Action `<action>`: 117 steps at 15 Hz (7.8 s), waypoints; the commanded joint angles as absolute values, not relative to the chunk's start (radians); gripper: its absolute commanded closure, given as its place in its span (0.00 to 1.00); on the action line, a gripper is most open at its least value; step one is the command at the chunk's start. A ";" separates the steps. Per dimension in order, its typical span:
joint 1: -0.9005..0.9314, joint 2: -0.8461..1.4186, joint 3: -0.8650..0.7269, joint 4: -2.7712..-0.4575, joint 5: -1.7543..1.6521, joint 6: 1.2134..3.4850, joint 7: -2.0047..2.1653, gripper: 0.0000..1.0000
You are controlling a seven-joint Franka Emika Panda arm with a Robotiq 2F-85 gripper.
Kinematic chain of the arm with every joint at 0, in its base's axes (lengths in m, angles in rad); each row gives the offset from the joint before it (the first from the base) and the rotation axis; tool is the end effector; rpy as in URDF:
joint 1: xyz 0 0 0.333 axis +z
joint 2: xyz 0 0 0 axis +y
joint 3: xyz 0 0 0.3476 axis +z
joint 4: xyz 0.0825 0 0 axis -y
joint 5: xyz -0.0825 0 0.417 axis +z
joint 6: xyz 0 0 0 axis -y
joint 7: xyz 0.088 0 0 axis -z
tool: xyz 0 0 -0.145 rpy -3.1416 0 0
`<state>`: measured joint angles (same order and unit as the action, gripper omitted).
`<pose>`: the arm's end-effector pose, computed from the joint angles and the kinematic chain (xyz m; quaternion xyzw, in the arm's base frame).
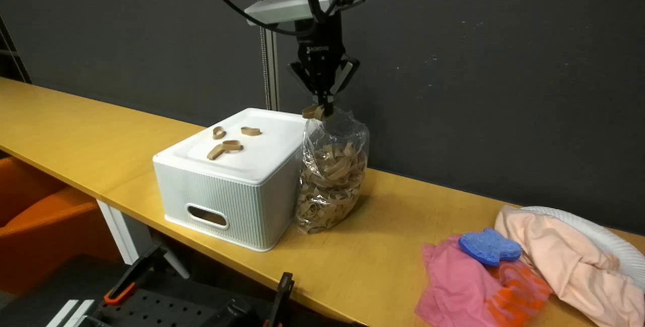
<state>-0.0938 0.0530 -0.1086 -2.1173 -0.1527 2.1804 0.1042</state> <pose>0.5676 -0.1268 0.3654 0.9918 -0.1093 0.0018 0.0658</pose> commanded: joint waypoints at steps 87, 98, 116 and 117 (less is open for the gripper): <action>0.153 0.427 0.085 -1.788 -0.065 2.213 0.141 0.99; 0.178 0.449 0.087 -1.795 -0.067 2.221 0.147 0.60; 0.207 0.450 0.096 -1.794 -0.072 2.219 0.156 0.99; 0.206 0.437 0.093 -1.797 -0.073 2.212 0.158 0.99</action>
<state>0.2074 0.4711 0.0993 -1.7872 -0.0748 2.2295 0.1537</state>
